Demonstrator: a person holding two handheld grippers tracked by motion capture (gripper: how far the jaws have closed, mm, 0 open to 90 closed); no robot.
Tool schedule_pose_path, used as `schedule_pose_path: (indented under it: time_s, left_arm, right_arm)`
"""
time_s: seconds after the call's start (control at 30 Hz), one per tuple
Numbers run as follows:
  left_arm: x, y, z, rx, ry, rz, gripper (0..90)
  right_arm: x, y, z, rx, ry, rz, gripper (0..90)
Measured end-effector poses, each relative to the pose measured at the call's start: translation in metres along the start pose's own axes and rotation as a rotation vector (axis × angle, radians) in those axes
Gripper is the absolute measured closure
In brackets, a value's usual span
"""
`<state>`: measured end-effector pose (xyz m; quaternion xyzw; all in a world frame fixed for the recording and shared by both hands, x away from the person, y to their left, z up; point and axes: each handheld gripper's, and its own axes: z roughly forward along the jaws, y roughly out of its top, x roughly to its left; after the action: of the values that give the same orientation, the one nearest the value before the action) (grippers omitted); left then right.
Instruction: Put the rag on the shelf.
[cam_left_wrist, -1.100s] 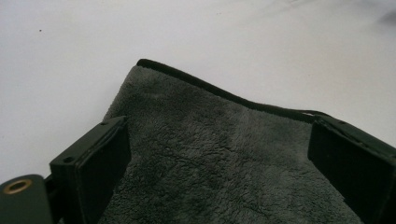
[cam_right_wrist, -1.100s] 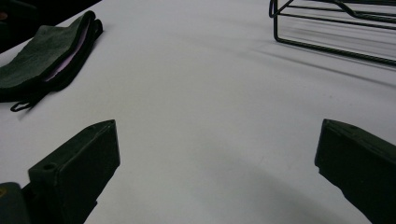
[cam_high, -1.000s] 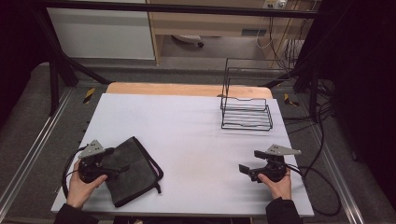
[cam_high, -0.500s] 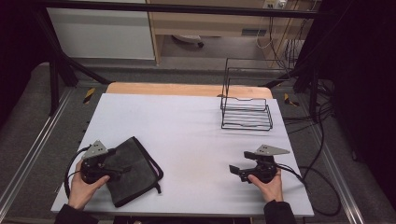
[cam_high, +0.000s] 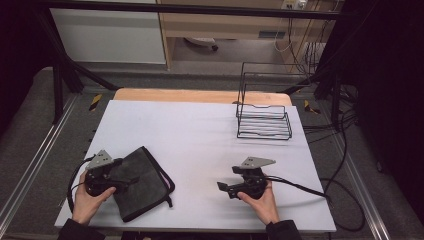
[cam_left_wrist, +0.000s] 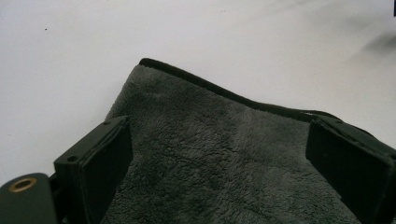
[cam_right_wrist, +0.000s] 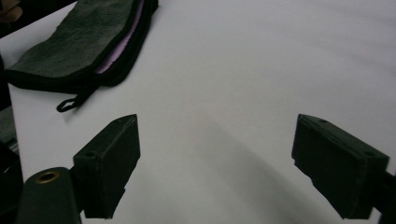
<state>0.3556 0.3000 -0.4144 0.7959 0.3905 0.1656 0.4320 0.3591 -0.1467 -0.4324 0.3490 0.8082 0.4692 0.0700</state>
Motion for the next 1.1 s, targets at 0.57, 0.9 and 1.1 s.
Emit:
schedule_pose_path:
  time_s: [0.57,0.9,1.1]
  left_arm:
    - [0.003,0.000,-0.002,0.000,0.013,-0.008,7.3]
    - [0.003,0.000,-0.003,0.000,0.018,-0.008,7.3]
    - [0.004,0.000,-0.003,0.001,0.018,-0.008,7.4]
  right_arm:
    - [0.058,0.021,0.052,0.039,0.099,-0.081,40.4]
    - [0.086,0.027,0.082,0.087,0.136,-0.117,48.5]
    - [0.101,0.024,0.101,0.124,0.168,-0.123,53.4]
